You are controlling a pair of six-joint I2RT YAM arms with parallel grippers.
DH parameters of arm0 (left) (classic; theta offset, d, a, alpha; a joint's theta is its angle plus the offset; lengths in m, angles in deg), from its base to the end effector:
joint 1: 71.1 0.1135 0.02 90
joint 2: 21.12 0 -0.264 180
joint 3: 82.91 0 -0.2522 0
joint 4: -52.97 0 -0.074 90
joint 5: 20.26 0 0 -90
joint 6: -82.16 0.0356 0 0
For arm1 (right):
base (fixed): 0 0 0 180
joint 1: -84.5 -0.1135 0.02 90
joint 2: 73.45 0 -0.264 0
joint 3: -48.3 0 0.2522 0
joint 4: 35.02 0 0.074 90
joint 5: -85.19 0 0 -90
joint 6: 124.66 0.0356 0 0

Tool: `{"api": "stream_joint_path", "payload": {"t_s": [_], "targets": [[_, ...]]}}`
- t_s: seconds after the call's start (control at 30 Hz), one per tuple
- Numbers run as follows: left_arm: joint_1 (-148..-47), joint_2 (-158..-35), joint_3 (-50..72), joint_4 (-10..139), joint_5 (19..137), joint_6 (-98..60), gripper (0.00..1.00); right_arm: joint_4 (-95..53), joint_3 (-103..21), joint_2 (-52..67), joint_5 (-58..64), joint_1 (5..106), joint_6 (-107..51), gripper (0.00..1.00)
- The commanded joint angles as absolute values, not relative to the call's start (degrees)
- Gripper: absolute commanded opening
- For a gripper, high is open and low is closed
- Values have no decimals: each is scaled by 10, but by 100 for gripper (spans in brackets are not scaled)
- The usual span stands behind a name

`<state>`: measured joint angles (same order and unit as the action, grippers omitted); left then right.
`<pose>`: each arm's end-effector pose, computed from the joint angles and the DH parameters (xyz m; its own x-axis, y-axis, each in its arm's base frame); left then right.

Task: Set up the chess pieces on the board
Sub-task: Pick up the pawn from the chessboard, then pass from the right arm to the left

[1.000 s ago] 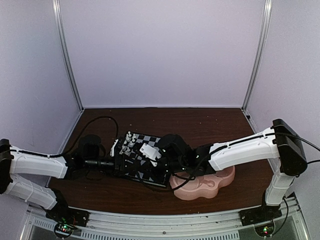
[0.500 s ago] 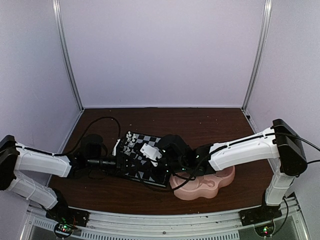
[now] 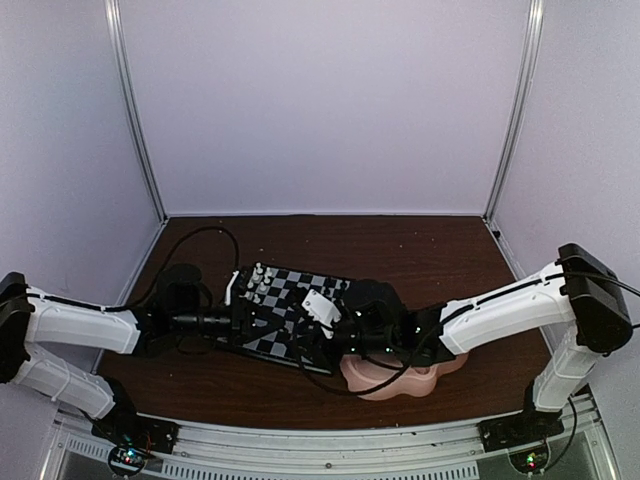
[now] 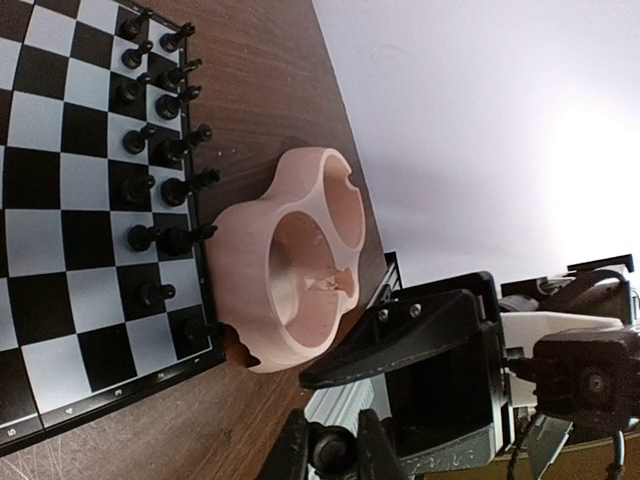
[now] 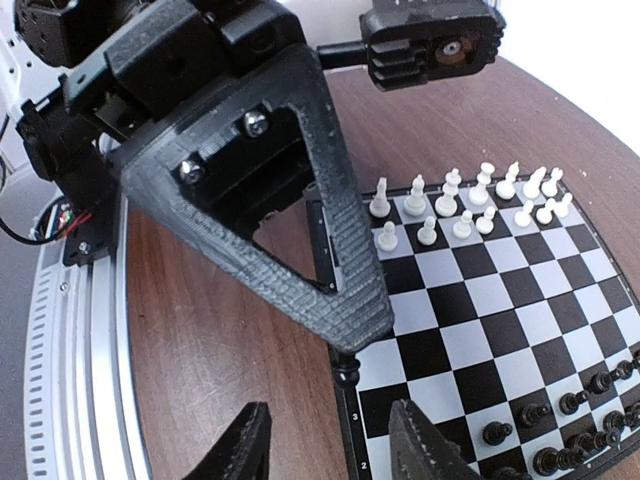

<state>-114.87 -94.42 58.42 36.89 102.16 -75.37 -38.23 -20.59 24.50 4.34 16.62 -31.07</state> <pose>0.1675 -0.1869 0.1899 -0.9666 -0.1543 -0.2047 0.1512 0.3020 -0.9413 0.1360 0.3497 0.2049 -0.2245 -0.3882 -0.8938 -0.9563 0.2640 0.1256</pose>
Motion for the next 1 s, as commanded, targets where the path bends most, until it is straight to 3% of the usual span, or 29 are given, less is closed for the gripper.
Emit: {"api": "stream_joint_path", "payload": {"t_s": [0.0,0.57,0.97], "targets": [[-1147,-930,560,311,1038,-781,13,-518,-154,212,58,162,-295,43],[-1148,-958,542,197,1066,-886,14,-800,-57,214,15,162,-268,35],[-1147,-930,549,229,1059,-874,15,-780,-83,225,13,168,-262,36]]}}
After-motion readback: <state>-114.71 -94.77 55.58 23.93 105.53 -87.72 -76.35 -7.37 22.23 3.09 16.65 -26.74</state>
